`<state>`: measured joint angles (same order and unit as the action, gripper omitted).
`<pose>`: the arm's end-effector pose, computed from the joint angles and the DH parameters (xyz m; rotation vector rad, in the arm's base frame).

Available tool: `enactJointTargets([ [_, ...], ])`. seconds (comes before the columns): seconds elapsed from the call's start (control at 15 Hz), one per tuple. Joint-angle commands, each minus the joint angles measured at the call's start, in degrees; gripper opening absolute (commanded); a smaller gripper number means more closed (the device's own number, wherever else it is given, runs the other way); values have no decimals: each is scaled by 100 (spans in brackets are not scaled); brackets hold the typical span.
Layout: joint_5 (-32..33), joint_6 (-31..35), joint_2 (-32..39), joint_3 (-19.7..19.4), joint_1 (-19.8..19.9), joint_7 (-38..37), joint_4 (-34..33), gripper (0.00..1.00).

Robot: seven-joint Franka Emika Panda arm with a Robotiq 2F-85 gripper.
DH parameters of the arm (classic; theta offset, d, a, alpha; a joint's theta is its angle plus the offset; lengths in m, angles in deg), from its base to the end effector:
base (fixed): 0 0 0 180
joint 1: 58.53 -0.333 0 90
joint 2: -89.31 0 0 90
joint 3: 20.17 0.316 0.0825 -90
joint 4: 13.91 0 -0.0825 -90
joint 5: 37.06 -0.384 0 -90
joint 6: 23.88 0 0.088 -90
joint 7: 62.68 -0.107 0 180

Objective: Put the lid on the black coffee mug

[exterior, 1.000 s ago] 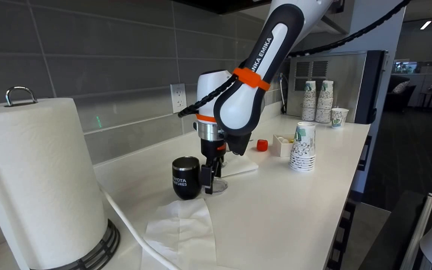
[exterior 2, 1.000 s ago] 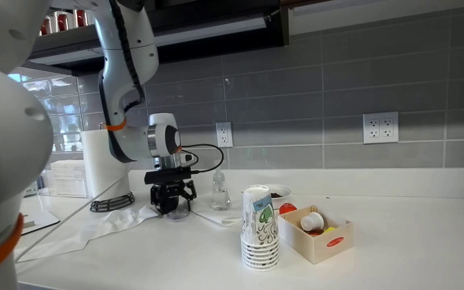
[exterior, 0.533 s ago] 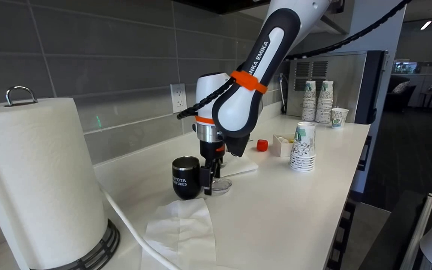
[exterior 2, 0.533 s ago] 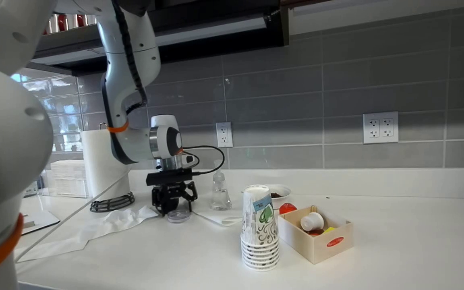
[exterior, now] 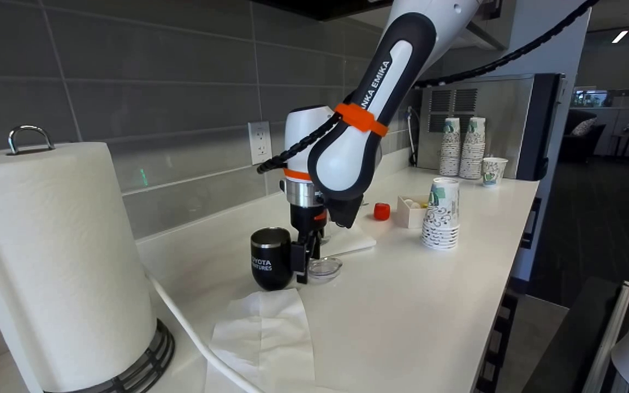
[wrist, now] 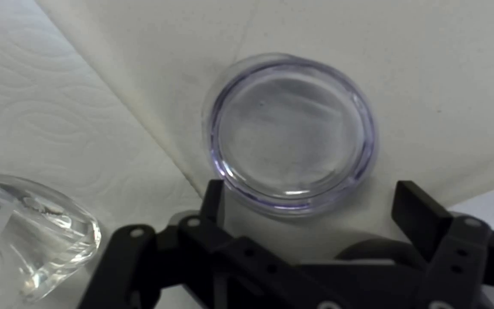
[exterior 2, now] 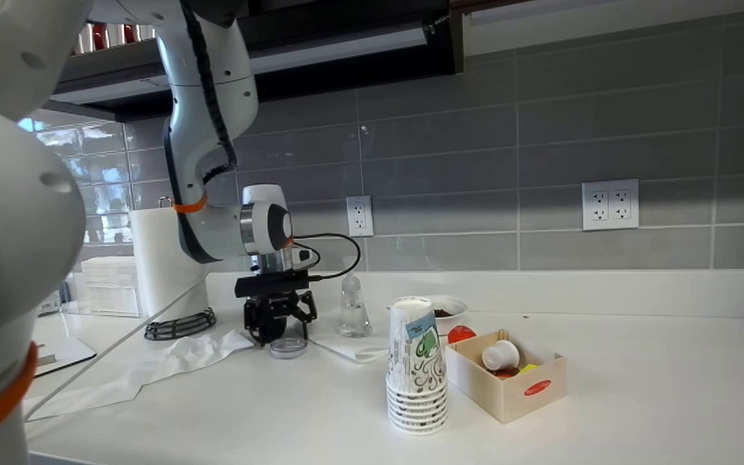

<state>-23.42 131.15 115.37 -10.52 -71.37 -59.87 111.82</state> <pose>0.5149 0.2238 0.1831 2.9617 0.9732 0.1155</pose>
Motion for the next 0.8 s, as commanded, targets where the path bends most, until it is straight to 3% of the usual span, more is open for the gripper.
enactJointTargets([
  [0.0,-100,-145,-58,-35,-49,37,-44,100],
  [0.73,-113,-393,-291,-117,-85,-205,173,100],
])
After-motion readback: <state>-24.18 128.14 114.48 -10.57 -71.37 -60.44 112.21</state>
